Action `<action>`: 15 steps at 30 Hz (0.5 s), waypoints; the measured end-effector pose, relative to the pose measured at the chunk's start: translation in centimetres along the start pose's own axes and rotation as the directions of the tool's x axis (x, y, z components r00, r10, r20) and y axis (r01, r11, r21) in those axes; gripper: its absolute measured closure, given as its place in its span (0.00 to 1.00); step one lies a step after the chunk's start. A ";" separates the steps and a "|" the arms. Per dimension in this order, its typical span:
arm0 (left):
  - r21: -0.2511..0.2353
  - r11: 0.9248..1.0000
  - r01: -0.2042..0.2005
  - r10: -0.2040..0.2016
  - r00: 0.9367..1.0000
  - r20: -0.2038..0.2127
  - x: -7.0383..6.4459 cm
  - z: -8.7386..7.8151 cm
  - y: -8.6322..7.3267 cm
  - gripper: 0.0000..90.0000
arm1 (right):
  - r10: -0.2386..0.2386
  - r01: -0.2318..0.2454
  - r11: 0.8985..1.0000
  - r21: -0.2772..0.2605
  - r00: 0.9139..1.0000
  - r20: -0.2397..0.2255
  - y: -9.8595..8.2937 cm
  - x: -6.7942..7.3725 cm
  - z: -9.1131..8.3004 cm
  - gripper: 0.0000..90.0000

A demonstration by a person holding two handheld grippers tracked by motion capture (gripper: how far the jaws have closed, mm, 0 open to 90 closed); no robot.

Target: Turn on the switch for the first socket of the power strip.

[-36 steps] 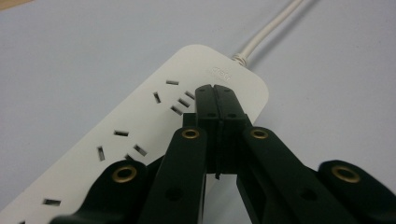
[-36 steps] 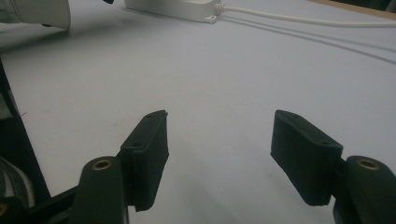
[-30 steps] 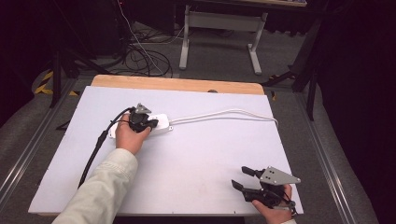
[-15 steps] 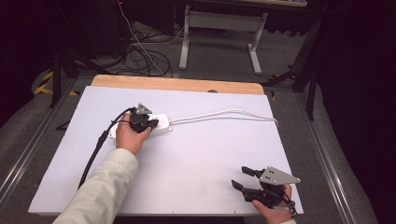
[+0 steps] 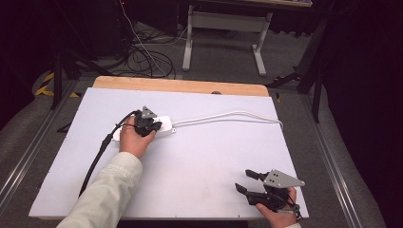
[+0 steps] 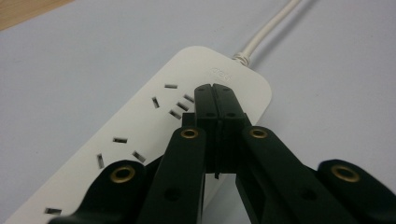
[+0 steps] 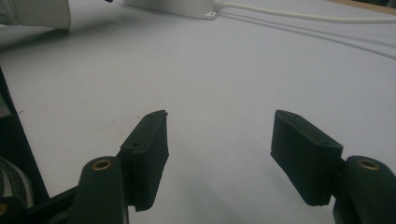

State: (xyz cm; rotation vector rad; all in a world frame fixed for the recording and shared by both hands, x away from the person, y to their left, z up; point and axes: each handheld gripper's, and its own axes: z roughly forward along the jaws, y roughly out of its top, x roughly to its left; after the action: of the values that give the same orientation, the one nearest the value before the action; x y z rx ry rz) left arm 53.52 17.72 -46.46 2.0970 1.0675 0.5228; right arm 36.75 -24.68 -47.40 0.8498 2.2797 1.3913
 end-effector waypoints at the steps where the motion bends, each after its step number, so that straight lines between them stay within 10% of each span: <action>1: 0.000 1.000 0.002 -0.002 1.000 0.001 0.0 0.0 0.0 1.00 | 0.001 -0.001 1.000 0.000 1.000 0.000 0.0 0.0 0.0 0.41; 15: 0.016 0.999 -0.030 0.031 0.999 -0.023 -0.3 0.1 0.2 1.00 | 0.002 -0.002 1.000 0.002 1.000 0.000 0.0 0.0 0.0 0.41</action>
State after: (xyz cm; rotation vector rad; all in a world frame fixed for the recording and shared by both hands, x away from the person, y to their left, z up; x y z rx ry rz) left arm 53.52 17.35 -46.41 2.1287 1.0574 0.5563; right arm 36.76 -24.71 -47.42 0.8527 2.2810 1.3904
